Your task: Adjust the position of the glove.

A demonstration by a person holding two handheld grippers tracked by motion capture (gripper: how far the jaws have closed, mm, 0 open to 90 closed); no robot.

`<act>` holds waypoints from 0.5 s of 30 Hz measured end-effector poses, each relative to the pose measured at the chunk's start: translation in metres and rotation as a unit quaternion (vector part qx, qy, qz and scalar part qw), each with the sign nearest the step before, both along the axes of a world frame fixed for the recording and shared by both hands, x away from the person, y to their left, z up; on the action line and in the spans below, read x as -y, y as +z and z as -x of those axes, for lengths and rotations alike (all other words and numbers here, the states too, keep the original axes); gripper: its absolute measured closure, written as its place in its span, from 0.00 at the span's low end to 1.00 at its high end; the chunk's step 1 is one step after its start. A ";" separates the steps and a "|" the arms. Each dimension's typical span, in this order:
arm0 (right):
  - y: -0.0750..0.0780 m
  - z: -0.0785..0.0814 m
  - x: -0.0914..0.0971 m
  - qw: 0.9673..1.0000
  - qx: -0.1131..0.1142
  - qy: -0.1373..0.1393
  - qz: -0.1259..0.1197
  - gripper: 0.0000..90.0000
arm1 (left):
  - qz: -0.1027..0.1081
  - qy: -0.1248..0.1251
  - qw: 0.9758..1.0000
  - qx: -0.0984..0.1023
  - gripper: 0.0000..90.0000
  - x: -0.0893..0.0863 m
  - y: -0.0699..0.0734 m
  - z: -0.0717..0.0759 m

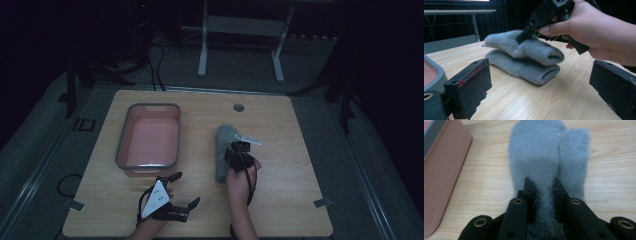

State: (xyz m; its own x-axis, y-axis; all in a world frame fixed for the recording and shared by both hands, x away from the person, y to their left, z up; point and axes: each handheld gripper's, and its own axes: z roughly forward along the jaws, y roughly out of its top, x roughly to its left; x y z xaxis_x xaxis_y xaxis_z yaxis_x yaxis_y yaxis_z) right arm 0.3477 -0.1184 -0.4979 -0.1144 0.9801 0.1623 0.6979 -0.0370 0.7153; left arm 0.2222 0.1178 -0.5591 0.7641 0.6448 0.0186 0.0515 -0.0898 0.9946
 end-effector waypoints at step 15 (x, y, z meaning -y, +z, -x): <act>-0.023 -0.003 -0.004 1.000 -0.012 0.020 0.000 0.71 | 0.002 0.004 1.000 -0.017 0.04 -0.001 -0.003 -0.005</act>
State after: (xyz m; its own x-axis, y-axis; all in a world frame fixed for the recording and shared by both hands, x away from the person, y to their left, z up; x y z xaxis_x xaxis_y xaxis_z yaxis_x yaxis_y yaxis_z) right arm 0.3509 -0.1139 -0.5208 -0.1501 0.9747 0.1656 0.7165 -0.0082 0.6976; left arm 0.2276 0.1188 -0.5621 0.7586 0.6515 -0.0099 0.0869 -0.0861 0.9925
